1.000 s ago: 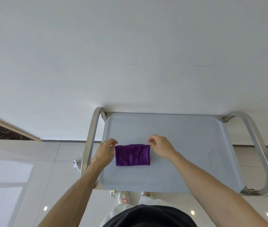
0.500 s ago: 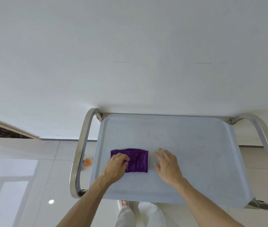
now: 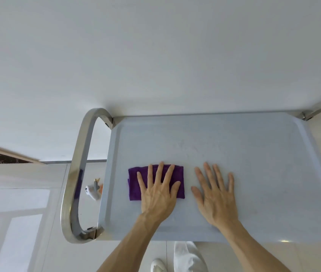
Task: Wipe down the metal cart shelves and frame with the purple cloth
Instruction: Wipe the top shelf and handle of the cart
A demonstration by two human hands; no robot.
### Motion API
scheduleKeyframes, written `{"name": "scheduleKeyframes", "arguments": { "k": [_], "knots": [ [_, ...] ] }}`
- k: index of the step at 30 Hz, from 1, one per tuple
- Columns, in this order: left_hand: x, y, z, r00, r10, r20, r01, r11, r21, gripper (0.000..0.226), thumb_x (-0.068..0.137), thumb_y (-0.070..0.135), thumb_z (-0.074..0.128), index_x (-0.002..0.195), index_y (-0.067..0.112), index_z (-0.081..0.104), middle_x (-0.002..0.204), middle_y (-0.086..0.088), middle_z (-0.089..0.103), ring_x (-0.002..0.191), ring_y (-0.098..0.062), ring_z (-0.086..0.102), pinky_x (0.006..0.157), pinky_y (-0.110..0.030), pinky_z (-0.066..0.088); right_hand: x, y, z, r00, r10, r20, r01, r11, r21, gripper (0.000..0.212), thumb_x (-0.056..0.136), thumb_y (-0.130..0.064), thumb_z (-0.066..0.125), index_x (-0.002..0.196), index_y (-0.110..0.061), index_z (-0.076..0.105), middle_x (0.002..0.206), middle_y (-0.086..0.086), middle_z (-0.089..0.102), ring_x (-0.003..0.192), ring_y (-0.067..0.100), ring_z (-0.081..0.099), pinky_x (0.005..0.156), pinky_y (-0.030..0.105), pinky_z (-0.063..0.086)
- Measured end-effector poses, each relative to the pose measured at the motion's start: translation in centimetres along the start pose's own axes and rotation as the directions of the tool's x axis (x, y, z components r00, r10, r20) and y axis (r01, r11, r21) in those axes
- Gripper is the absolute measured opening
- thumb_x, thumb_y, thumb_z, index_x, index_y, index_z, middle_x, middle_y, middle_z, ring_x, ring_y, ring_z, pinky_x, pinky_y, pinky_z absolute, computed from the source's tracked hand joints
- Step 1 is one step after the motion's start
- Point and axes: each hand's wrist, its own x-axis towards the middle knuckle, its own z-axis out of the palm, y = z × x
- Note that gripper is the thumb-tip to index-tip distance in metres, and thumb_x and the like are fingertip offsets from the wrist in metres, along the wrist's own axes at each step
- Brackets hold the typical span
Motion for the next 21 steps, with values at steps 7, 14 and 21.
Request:
{"name": "scheduleKeyframes", "arguments": {
  "k": [7,14,21],
  "knots": [
    [-0.8,-0.6,1.9,0.991,0.081,-0.105,-0.072,0.994,0.083,0.057,0.099,0.057,0.029,0.148,0.031,0.035,0.158,0.0,0.032,0.147,-0.033,0.023,0.116,-0.064,0.009,0.2,0.1,1.1,0.998,0.027,-0.064,-0.03,0.999,-0.041,0.06,0.1,-0.056,0.026,0.155,-0.032,0.024,0.164,-0.001,0.019,0.153,0.021,0.014,0.12,0.059,0.009],
    [-9.2,-4.1,3.7,0.963,0.269,-0.025,-0.264,0.958,0.113,0.058,0.1,0.059,0.028,0.151,0.032,0.031,0.161,0.003,0.025,0.151,-0.027,0.012,0.117,-0.063,0.011,0.3,0.0,1.3,0.997,0.042,-0.064,-0.043,0.999,-0.008,0.061,0.099,-0.057,0.022,0.155,-0.034,0.021,0.165,-0.004,0.015,0.153,0.02,0.009,0.12,0.059,0.007],
    [-8.2,-9.7,1.3,0.997,0.005,-0.081,0.001,0.997,0.077,0.072,0.096,0.064,0.025,0.151,0.018,0.031,0.161,0.002,0.026,0.15,-0.021,0.015,0.121,-0.055,0.006,0.4,0.2,1.7,0.994,0.046,-0.101,-0.046,0.999,-0.002,0.06,0.099,-0.057,0.027,0.154,-0.035,0.025,0.165,-0.005,0.018,0.153,0.02,0.012,0.12,0.058,0.007]
  ]
}}
